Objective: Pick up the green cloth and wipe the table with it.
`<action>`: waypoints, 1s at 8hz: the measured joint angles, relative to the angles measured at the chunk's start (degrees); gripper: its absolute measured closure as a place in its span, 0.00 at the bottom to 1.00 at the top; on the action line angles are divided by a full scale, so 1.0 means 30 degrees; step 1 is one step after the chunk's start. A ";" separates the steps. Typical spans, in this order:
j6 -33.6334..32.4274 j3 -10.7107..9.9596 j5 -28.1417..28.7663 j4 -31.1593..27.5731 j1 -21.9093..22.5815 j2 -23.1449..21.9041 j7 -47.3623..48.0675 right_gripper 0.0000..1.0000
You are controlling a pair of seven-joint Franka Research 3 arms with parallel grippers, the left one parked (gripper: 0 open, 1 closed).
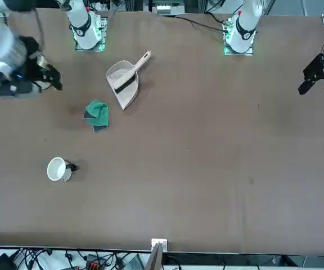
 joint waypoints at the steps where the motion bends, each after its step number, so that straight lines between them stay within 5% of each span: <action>1: 0.1733 0.0008 0.0005 -0.1576 0.0514 0.0012 0.0992 0.00; 4: 0.7604 0.0032 0.0001 -0.6491 0.1912 0.0089 0.3233 0.01; 8: 1.2563 0.0031 0.0002 -1.0472 0.2508 0.1239 0.3781 0.02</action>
